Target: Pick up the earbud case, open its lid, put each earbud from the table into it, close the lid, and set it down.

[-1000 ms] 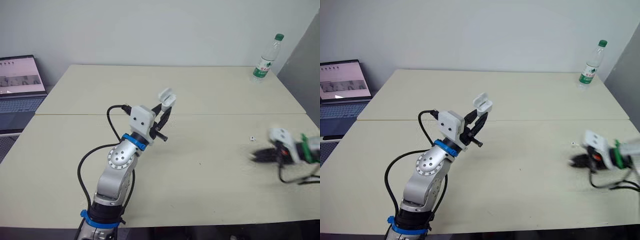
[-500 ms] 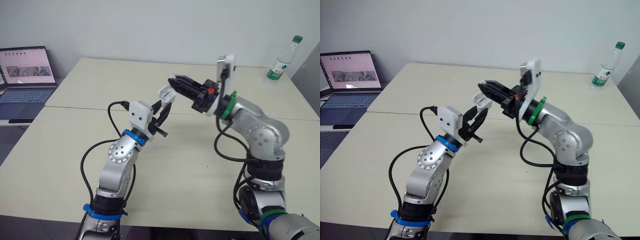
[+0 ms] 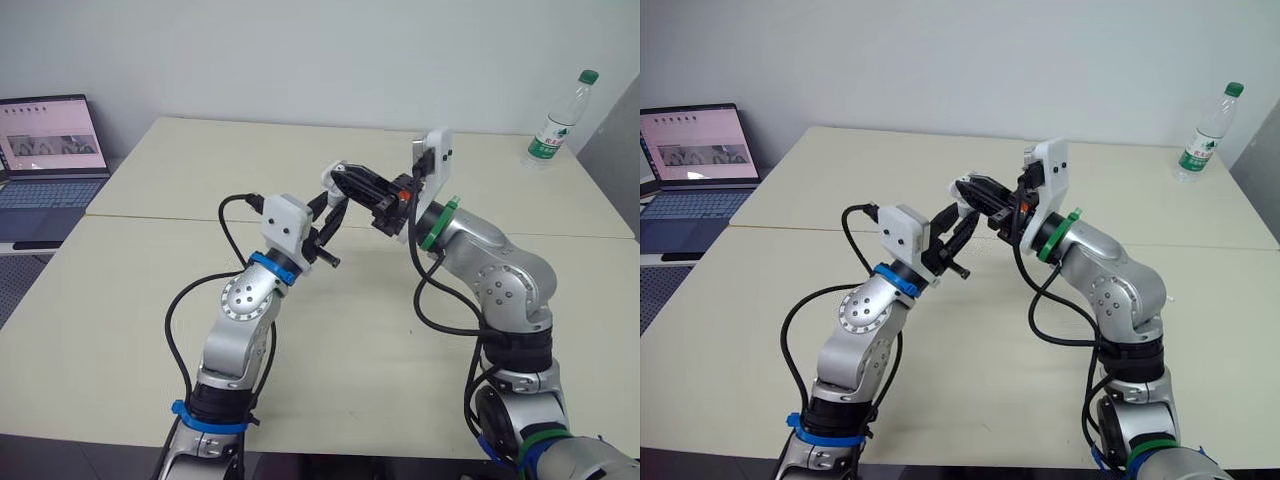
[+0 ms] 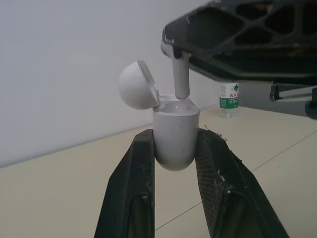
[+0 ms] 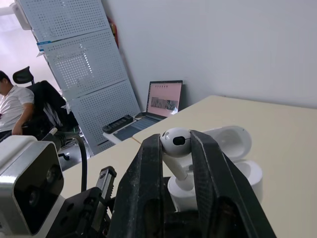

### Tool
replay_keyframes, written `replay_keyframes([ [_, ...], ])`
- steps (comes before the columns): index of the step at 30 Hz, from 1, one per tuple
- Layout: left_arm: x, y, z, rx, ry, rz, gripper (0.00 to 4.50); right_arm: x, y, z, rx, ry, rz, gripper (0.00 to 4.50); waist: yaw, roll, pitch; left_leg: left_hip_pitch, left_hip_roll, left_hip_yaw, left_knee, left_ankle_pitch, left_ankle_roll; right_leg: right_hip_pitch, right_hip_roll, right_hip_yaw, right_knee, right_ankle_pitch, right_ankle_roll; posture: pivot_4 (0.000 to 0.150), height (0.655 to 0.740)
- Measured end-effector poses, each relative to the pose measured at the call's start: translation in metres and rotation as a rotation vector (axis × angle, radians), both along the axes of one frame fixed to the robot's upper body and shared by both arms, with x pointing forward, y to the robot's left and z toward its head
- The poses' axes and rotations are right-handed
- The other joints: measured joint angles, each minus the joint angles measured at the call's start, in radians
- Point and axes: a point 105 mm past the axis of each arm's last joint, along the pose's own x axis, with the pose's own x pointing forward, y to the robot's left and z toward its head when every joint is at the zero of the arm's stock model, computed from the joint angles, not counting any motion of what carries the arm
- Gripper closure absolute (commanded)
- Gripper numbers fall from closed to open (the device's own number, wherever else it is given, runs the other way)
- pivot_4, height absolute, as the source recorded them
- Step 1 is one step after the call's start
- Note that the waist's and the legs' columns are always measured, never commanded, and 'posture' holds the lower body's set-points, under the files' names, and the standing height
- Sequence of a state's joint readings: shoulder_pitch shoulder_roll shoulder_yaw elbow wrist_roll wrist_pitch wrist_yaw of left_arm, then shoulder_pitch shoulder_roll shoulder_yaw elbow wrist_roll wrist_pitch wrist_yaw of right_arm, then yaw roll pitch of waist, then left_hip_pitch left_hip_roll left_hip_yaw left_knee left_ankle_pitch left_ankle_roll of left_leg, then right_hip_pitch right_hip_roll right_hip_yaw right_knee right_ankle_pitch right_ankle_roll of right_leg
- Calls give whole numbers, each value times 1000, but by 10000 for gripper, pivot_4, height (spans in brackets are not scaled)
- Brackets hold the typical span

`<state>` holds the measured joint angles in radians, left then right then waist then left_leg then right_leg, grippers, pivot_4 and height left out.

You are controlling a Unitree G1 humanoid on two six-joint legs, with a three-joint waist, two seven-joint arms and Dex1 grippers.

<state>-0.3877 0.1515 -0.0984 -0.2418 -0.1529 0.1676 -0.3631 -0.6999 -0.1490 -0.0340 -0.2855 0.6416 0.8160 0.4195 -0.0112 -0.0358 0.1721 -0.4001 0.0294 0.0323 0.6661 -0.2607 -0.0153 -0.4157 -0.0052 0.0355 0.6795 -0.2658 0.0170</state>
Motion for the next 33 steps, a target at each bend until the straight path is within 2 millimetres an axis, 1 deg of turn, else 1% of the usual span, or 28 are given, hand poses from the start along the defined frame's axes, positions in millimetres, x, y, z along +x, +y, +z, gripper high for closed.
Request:
replay_keyframes([
  [9,0,-1,0,6,-2,6,37054,-2,4,-1,-3,1,-7,40851,-4,0,0,0,0,0,0,0,0,0,0,0,0,0,0,1500,7400],
  [15,0,-3,-1,8,-2,1,37054,-1,2,-1,1,2,-26,40851,-6,0,0,0,0,0,0,0,0,0,0,0,0,0,0,1500,7400],
  [21,-1,-6,3,4,-15,-6,37054,5,1,-3,6,13,-37,40851,-11,0,0,0,0,0,-1,0,0,0,0,0,0,0,0,1500,7400],
  [31,-1,-5,3,2,-14,-1,37054,4,1,-4,-14,-5,-32,40851,-15,0,0,0,0,0,-1,0,0,0,0,0,-1,0,0,1500,7400],
  [33,-1,-5,3,3,-13,-2,37054,4,1,-4,-14,-6,-32,33471,-16,0,0,0,0,0,-1,0,0,0,0,0,-1,0,0,1500,7400],
])
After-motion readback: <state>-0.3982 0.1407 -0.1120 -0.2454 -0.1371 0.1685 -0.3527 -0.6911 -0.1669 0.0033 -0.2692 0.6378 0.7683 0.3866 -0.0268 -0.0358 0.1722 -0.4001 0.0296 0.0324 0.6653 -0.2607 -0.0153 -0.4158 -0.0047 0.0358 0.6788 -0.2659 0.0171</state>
